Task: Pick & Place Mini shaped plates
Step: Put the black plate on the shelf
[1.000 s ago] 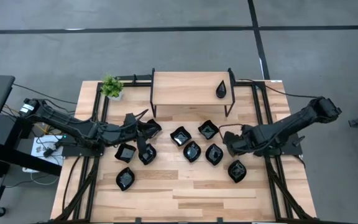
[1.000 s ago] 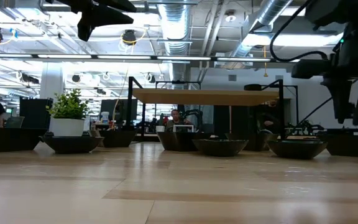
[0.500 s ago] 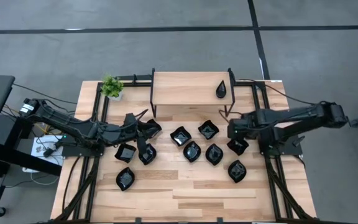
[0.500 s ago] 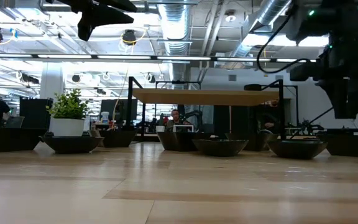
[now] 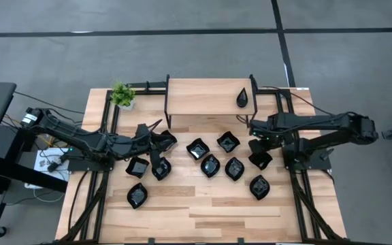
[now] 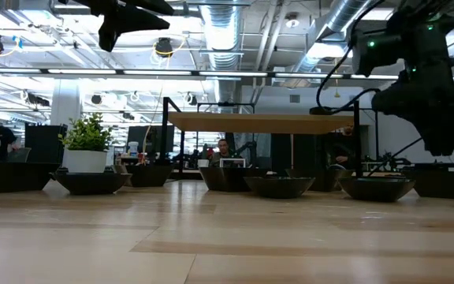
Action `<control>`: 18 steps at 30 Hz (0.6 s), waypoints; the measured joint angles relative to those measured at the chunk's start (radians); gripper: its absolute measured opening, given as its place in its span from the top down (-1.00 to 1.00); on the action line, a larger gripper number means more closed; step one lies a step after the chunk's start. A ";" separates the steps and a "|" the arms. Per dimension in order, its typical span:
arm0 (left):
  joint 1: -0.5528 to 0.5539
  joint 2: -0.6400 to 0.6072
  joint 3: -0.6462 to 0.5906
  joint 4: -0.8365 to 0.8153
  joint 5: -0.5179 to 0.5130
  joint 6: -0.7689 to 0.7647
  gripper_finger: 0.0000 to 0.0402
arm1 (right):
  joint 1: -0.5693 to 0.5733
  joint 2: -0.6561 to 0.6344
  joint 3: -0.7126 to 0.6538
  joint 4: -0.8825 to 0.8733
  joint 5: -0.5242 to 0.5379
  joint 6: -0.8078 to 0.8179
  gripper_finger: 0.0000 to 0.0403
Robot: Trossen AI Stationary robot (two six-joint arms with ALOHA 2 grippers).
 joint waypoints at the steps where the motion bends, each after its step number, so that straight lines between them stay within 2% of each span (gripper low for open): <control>1: 0.000 0.000 0.000 0.000 0.000 0.000 0.40 | 0.000 0.008 0.000 0.000 -0.002 -0.016 0.59; 12: 0.000 0.000 0.000 0.000 0.000 0.000 0.40 | 0.003 0.072 0.000 0.021 -0.027 -0.189 0.59; 18: 0.000 0.000 0.000 0.000 0.000 -0.003 0.40 | 0.003 0.072 0.000 0.051 -0.032 -0.218 0.59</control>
